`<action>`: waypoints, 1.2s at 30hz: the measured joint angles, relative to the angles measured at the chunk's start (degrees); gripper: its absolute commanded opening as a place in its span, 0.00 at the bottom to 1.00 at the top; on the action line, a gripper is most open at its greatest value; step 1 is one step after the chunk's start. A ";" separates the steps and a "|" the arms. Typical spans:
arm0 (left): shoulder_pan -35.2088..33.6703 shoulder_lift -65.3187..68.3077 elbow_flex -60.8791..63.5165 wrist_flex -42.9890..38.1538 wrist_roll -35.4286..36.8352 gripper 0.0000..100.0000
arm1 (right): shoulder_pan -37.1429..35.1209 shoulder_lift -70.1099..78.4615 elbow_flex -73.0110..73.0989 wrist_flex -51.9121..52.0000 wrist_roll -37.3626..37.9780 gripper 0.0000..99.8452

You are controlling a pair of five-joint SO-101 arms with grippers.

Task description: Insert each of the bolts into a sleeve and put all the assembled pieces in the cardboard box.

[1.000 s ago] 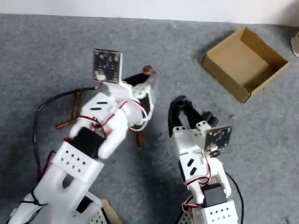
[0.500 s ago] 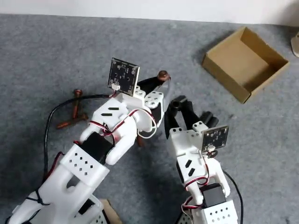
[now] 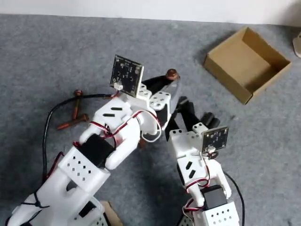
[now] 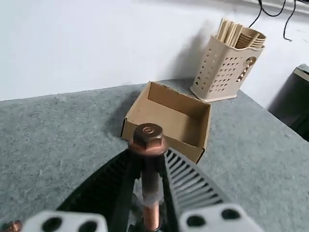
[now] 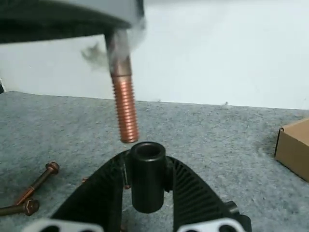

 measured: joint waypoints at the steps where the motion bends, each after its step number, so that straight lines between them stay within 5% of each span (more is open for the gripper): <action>1: -0.09 0.00 0.00 0.00 0.00 0.01 | -0.44 0.00 0.00 0.00 0.00 0.00; 20: 0.00 0.00 4.84 -4.31 -0.09 0.01 | -1.58 0.00 0.00 0.00 0.00 0.00; 36: 0.53 -0.35 14.59 -4.57 -10.11 0.01 | -1.93 0.09 0.00 0.18 0.09 0.00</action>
